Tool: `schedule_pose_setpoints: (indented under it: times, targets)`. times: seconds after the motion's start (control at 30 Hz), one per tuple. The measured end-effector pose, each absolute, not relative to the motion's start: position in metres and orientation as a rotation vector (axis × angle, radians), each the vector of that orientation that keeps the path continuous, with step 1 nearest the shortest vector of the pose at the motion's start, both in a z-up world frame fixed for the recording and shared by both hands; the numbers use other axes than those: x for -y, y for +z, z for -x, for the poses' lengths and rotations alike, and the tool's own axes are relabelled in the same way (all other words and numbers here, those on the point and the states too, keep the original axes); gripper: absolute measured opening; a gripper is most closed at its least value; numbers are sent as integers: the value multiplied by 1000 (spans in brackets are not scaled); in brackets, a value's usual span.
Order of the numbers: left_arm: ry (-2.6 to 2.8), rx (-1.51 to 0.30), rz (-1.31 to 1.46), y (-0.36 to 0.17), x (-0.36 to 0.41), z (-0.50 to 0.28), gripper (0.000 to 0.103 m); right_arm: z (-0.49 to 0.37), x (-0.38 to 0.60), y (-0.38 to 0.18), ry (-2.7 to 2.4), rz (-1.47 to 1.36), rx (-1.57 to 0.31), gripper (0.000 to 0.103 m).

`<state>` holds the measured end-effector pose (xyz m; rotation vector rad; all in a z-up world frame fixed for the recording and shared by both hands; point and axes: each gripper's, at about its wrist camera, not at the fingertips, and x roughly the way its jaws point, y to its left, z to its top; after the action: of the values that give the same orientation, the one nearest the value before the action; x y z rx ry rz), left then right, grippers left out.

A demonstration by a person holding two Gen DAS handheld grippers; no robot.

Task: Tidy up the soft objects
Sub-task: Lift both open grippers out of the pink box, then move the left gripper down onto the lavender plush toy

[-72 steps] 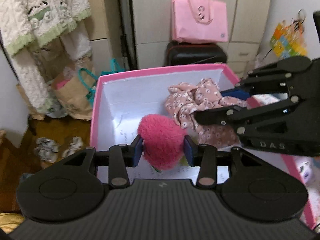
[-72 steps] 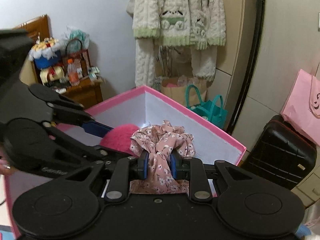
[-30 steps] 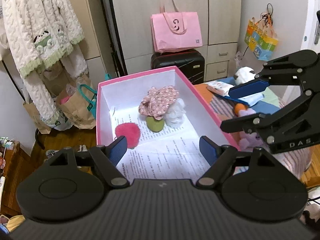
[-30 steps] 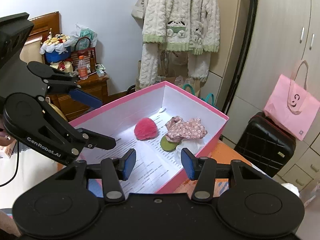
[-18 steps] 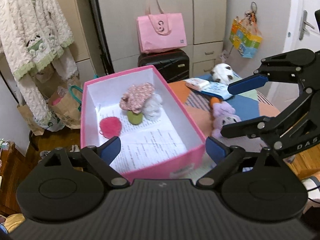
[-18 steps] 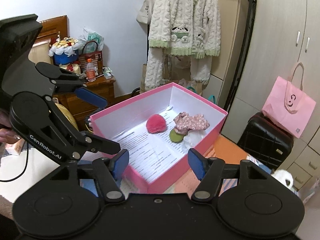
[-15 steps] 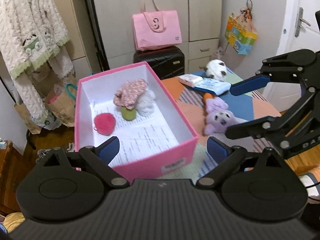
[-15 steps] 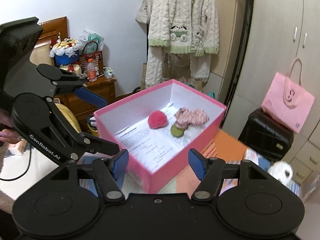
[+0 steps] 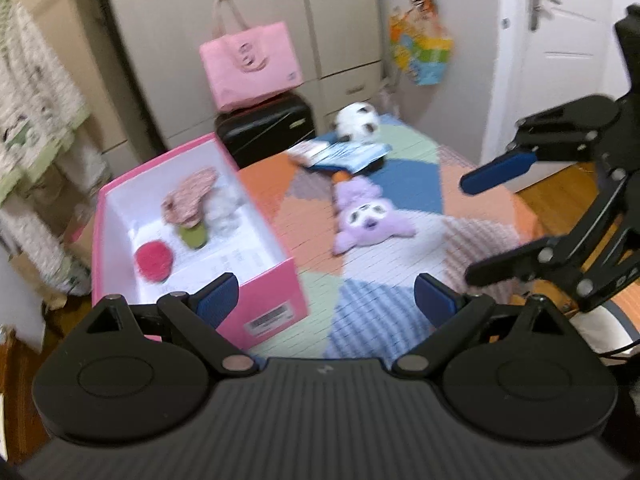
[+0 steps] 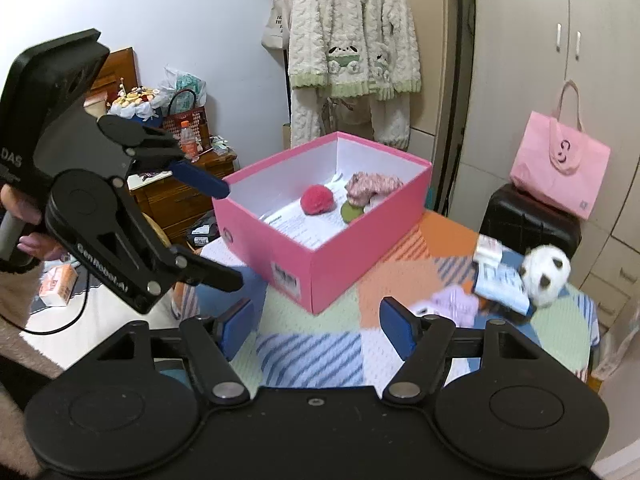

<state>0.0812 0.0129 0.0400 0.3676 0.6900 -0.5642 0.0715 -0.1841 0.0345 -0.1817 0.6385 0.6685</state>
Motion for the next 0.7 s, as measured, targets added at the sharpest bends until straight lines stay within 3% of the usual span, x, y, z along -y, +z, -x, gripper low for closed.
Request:
schedule_pose_setpoints:
  times: [0.1,0.7]
  targets:
    - [-589,-653,-350,37,-4,-76,95,-64,194,25,659,170,-636,83]
    - [-677,-585,-309,-10,62,-112,95,-92,227,-60,535,143,-538,84]
